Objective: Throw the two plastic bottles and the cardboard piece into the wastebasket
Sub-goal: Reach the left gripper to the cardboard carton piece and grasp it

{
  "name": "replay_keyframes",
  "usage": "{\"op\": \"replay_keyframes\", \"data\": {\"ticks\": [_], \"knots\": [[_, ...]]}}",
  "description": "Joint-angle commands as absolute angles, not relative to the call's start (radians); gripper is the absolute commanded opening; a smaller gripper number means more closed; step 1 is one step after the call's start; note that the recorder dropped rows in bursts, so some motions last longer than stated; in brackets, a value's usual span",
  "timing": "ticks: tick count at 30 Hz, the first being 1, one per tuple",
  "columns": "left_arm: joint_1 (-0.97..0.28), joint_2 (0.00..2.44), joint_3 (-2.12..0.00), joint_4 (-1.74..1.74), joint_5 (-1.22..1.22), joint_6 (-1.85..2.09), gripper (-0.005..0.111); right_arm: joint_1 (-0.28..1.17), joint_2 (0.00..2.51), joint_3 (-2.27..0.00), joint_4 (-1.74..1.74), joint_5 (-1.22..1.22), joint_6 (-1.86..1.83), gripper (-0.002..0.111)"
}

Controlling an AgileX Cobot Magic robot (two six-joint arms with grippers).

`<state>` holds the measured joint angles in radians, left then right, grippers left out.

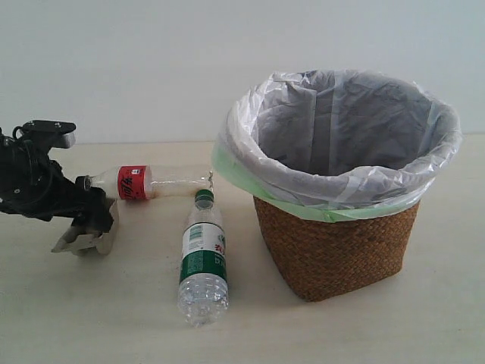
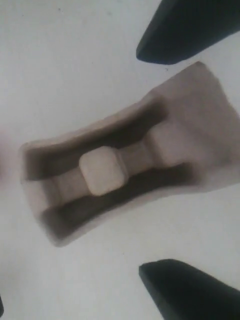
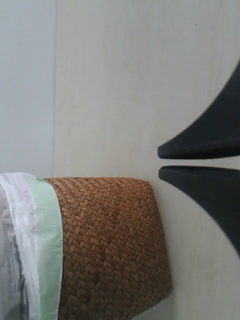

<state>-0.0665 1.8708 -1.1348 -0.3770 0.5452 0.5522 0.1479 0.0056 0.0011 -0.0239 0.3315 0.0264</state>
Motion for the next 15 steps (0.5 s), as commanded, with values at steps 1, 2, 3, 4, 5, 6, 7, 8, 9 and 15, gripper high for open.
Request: {"op": "replay_keyframes", "data": {"ticks": [1, 2, 3, 4, 5, 6, 7, 8, 9, 15], "knots": [[-0.072, 1.909, -1.140, -0.438, 0.509, 0.615, 0.107, 0.149, 0.000, 0.000, -0.032, 0.322, 0.023, 0.002], [-0.072, 1.917, -1.140, -0.468, 0.504, 0.635, 0.107, 0.149, 0.000, 0.000, -0.032, 0.322, 0.023, 0.002], [-0.072, 1.923, -1.140, -0.493, 0.502, 0.655, 0.107, 0.149, 0.000, 0.000, -0.032, 0.322, 0.023, 0.002], [-0.072, 1.930, -1.140, -0.536, 0.500, 0.695, 0.107, 0.149, 0.000, 0.000, -0.032, 0.322, 0.023, 0.002], [-0.072, 1.936, -1.140, -0.576, 0.495, 0.736, 0.107, 0.149, 0.000, 0.000, -0.032, 0.322, 0.023, 0.002], [-0.072, 1.941, -1.140, -0.602, 0.490, 0.765, 0.107, 0.149, 0.000, 0.000, -0.032, 0.322, 0.023, 0.002], [-0.072, 1.948, -1.140, -0.624, 0.482, 0.797, 0.107, 0.149, 0.000, 0.000, -0.032, 0.322, 0.023, 0.002], [-0.072, 1.953, -1.140, -0.633, 0.469, 0.809, 0.107, 0.149, 0.000, 0.000, -0.032, 0.322, 0.023, 0.002], [-0.072, 1.958, -1.140, -0.631, 0.454, 0.806, 0.107, 0.149, 0.000, 0.000, -0.032, 0.322, 0.023, 0.002], [-0.072, 1.981, -1.140, -0.631, 0.390, 0.801, 0.105, 0.149, 0.000, 0.000, -0.032, 0.322, 0.023, 0.002]]}}
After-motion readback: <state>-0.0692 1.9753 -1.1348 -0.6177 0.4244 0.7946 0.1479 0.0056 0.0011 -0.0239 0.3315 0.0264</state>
